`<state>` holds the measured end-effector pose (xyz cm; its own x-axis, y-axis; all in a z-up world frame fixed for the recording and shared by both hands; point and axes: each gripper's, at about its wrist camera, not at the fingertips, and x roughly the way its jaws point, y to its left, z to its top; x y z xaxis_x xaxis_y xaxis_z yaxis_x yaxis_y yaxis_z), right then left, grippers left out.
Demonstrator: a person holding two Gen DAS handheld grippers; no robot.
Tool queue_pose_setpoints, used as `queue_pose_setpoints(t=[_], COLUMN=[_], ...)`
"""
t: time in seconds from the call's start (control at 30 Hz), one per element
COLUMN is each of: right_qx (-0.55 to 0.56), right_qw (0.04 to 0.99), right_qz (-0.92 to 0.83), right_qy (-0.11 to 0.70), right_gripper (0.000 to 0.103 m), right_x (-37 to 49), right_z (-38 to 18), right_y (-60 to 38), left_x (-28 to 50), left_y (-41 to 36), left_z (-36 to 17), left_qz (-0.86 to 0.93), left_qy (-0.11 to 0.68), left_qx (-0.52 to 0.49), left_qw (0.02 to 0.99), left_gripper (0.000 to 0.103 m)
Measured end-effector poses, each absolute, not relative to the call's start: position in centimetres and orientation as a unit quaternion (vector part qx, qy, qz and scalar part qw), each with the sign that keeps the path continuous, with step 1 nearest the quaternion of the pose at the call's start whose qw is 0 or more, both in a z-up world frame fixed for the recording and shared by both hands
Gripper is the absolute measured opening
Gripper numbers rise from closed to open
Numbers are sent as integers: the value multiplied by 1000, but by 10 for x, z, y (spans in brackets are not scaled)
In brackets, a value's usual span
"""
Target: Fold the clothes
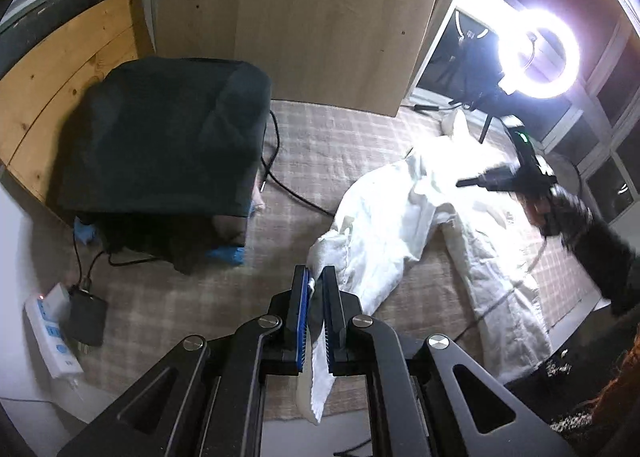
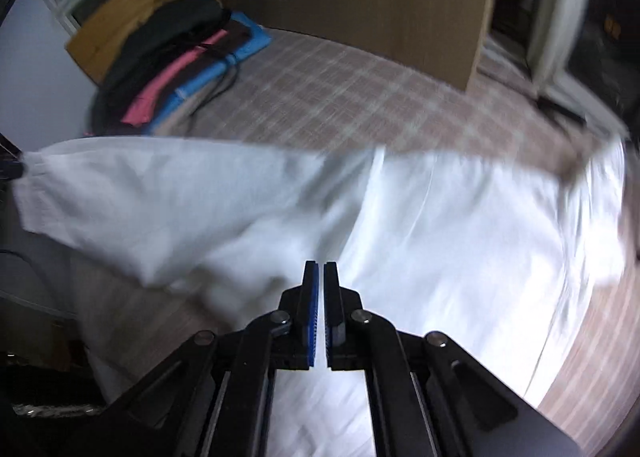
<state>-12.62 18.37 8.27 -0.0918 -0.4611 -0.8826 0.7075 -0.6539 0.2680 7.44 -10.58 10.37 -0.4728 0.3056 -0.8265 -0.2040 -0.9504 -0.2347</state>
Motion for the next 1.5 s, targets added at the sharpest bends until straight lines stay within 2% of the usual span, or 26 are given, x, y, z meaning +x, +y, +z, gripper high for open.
queue_pose_setpoints(t=[0.23, 0.33, 0.47, 0.67, 0.73, 0.87, 1.03, 1.27, 1.4, 1.5], right_qx=[557, 557, 529, 598, 596, 549, 493, 495, 512, 527], right_qw=[364, 361, 350, 275, 275, 331, 320, 275, 265, 276], right_qz=[-736, -736, -771, -753, -754, -763, -804, -813, -802, -790], right_qy=[122, 132, 59, 16, -6, -75, -89, -135, -157, -152], right_gripper=[3, 3, 3, 2, 2, 3, 3, 3, 3, 3], right_x=[-109, -111, -125, -170, -164, -119, -46, -18, -12, -11], right_z=[37, 41, 79, 33, 44, 119, 196, 187, 168, 159], right_y=[150, 145, 175, 167, 172, 232, 348, 465, 498, 494], left_x=[80, 91, 100, 89, 86, 93, 107, 147, 178, 193], left_y=[-140, -133, -124, -101, -86, -35, 58, 228, 308, 337], left_z=[161, 173, 177, 191, 203, 228, 256, 246, 190, 145], left_qz=[857, 855, 848, 844, 844, 850, 850, 788, 717, 672], left_qy=[-86, -68, -68, -67, -49, -3, 50, 126, 185, 214], left_qx=[-477, -477, -479, -456, -446, -423, -398, -387, -425, -459], left_qw=[175, 191, 216, 273, 293, 313, 340, 461, 522, 540], left_gripper=[6, 6, 6, 6, 6, 6, 6, 6, 6, 6])
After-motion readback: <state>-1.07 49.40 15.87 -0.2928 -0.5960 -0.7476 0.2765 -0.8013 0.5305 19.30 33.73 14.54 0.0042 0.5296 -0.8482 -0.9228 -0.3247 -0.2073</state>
